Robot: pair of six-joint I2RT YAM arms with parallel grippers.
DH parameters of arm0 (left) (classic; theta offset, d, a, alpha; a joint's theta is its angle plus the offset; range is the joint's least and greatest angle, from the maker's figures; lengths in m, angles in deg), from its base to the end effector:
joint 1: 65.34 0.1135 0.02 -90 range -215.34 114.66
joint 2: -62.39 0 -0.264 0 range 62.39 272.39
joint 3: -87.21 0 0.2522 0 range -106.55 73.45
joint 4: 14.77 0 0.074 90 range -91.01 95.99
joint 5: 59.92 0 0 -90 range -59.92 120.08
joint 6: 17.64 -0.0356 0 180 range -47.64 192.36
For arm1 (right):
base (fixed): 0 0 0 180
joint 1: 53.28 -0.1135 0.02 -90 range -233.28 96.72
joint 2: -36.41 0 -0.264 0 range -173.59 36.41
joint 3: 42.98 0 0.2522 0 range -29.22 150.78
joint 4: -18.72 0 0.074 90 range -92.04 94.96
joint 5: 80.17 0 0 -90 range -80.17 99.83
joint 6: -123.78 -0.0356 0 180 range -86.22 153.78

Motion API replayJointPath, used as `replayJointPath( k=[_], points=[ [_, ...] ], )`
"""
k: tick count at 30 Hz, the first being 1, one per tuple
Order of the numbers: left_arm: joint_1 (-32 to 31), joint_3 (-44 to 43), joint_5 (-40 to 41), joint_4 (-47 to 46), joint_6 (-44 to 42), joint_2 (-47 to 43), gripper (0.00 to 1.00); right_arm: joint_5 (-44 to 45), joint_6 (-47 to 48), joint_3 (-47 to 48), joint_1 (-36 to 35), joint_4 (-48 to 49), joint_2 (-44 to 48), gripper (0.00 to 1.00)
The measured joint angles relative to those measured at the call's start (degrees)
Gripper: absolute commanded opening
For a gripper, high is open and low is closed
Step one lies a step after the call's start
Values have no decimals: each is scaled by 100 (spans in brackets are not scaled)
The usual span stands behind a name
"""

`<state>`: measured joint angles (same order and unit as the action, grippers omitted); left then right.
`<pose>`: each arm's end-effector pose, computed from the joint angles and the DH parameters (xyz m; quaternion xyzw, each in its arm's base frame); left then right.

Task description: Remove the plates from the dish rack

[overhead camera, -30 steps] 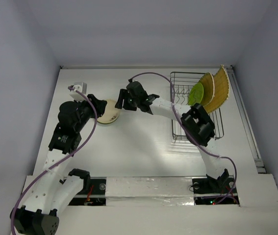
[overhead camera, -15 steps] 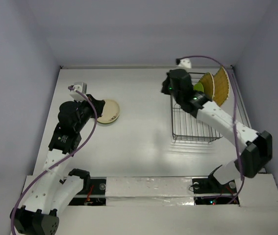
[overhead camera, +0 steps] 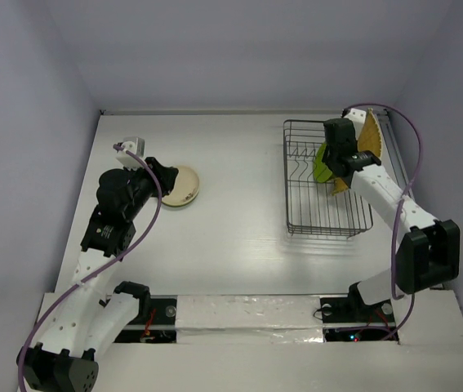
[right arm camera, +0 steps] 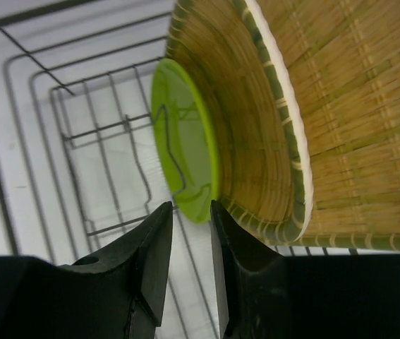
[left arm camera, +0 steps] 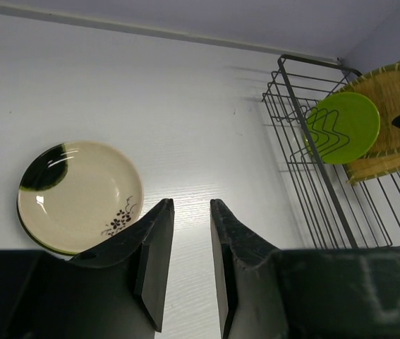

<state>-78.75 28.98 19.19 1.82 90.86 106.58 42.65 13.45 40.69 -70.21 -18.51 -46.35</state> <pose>0.1776 -0.0493 0.3539 0.0336 0.7216 -0.2551 0.6427 0.3143 0.0755 0.3179 0.1529 0.8518 -0.1005 0.4909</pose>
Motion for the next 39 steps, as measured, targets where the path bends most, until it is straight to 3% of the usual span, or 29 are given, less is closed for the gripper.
replayJointPath(
  k=[14, 23, 25, 27, 39],
  points=[
    [0, 0, -2, 0, 0, -2, 26, 24, 273, 177, 363, -42, -1075, 33],
    [0, 0, -4, 0, 0, -2, 26, 195, 382, 328, 452, 48, -1228, 17],
    [0, 0, -7, 0, 0, -2, 26, 197, 400, 328, 452, 59, -1202, 6],
    [0, 0, -9, 0, 0, -2, 26, 234, 444, 339, 452, 35, -1182, 2],
    [0, 0, -24, 0, 0, -11, 26, 319, 608, 439, 452, -264, -595, 0]
  ],
)
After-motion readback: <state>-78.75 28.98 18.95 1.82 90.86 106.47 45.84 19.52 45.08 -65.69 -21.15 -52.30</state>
